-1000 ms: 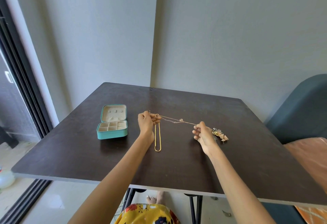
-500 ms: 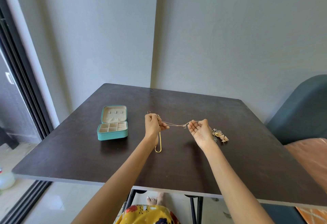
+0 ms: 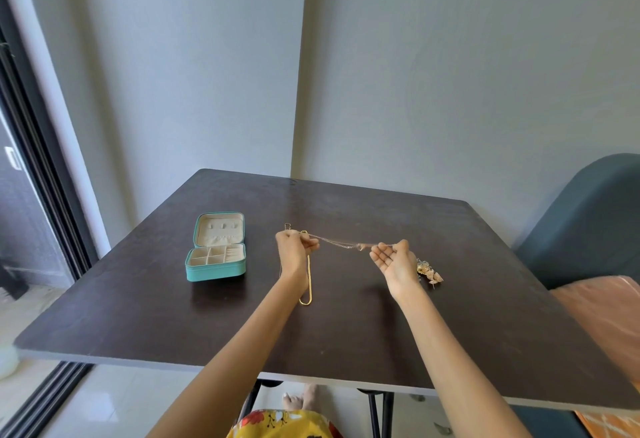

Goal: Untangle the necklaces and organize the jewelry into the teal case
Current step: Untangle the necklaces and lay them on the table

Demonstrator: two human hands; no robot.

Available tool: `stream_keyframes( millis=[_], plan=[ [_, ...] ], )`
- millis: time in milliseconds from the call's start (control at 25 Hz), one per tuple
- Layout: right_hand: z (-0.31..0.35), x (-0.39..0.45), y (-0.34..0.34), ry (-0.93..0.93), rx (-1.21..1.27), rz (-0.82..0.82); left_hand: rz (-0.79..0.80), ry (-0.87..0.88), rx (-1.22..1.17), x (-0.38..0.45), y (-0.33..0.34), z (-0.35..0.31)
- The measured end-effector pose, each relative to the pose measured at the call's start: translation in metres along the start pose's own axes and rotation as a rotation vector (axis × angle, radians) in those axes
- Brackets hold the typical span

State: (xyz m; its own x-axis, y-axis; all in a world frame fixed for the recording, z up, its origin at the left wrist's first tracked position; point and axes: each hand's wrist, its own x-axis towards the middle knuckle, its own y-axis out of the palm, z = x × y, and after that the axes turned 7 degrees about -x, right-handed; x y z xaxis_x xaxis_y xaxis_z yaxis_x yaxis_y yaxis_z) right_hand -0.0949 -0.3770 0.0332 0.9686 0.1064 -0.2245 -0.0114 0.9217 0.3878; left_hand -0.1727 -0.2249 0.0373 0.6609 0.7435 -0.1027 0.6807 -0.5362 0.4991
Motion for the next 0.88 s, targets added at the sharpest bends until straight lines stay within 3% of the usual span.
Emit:
stream_keyframes(
  millis=[160,280,400,560,880],
  plan=[
    [-0.006,0.001,-0.005,0.016,0.009,-0.022,-0.071,-0.093,-0.327,0.001,-0.002,0.0],
    [-0.011,-0.001,-0.004,0.038,0.047,-0.037,-0.129,-0.152,-0.427,-0.001,0.003,0.001],
    [-0.009,-0.003,-0.001,0.06,0.121,-0.028,-0.091,-0.236,-0.516,-0.004,0.002,0.002],
    [0.001,-0.005,0.008,0.092,0.182,0.047,-0.011,-0.307,-0.52,-0.009,-0.001,0.001],
    [0.012,-0.016,0.026,0.103,-0.04,0.154,0.148,-0.363,-0.478,-0.014,0.005,-0.011]
  ],
)
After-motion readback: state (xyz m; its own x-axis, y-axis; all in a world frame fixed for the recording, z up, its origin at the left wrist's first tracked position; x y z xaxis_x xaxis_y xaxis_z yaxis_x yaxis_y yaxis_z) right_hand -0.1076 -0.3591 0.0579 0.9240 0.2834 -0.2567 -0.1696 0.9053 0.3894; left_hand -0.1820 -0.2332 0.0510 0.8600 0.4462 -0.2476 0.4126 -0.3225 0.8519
